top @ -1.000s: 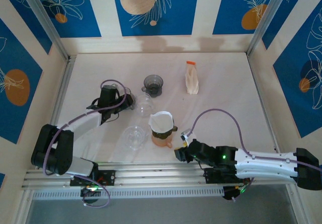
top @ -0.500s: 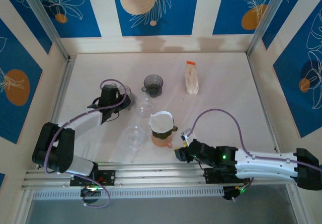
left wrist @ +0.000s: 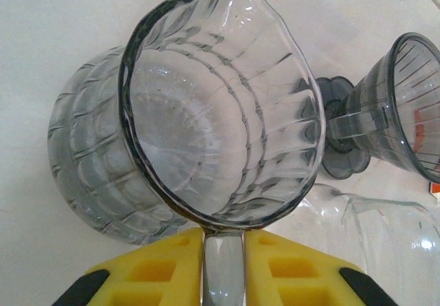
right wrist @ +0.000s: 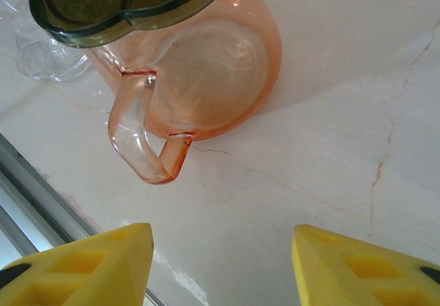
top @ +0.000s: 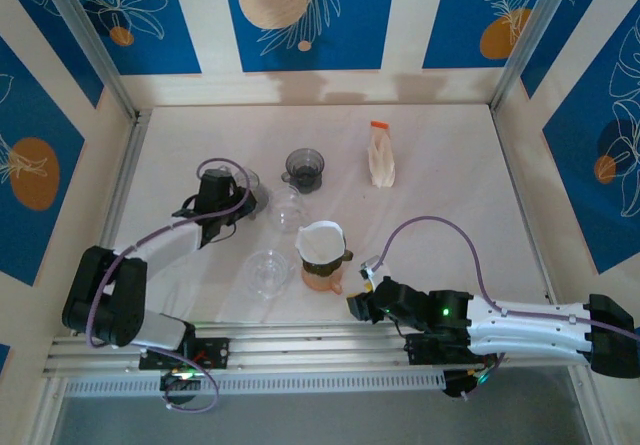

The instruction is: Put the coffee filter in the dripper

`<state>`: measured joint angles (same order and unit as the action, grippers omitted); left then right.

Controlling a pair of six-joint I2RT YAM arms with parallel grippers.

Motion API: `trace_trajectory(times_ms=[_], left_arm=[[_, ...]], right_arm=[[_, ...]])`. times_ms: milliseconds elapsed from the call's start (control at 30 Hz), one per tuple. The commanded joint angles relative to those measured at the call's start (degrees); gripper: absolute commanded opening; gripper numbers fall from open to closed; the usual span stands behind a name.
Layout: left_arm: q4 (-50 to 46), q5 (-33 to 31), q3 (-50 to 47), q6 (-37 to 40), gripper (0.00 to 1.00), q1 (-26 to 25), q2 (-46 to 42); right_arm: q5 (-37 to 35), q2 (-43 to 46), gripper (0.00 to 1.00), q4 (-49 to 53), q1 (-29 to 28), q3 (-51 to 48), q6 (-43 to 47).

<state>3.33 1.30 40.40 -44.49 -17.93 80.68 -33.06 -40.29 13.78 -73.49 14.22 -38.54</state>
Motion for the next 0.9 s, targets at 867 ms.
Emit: trace_trajectory(times_ms=[867], left_arm=[[-26.62, 4.98, -14.02, 1.26, 0.19, 7.58, -31.99]], right_arm=[[5.44, -0.08, 0.62, -1.03, 2.96, 1.07, 2.63]])
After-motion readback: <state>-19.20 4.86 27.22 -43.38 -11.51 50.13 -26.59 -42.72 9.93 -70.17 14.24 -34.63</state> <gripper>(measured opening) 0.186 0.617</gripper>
